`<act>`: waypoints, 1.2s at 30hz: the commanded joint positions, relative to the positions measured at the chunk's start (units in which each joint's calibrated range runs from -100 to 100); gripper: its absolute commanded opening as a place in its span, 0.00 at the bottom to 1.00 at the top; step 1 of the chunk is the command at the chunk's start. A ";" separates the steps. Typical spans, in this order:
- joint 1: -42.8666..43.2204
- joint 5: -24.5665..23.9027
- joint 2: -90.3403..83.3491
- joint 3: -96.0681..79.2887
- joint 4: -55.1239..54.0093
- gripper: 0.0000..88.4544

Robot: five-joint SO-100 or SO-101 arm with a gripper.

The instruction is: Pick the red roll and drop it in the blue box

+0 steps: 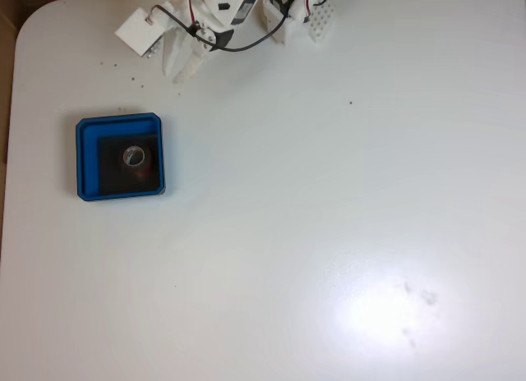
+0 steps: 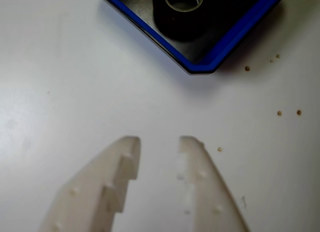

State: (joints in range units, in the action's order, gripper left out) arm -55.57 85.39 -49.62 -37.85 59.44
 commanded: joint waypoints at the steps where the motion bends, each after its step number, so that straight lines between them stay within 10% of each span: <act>1: 2.27 0.07 -10.25 -10.76 -5.15 0.01; 18: 25.03 0.15 -48.21 -46.16 -8.12 0.01; 36: 44.77 3.39 -49.46 -62.15 -25.37 0.01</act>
State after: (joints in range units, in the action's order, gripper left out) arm -14.10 88.48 -98.39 -99.10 35.55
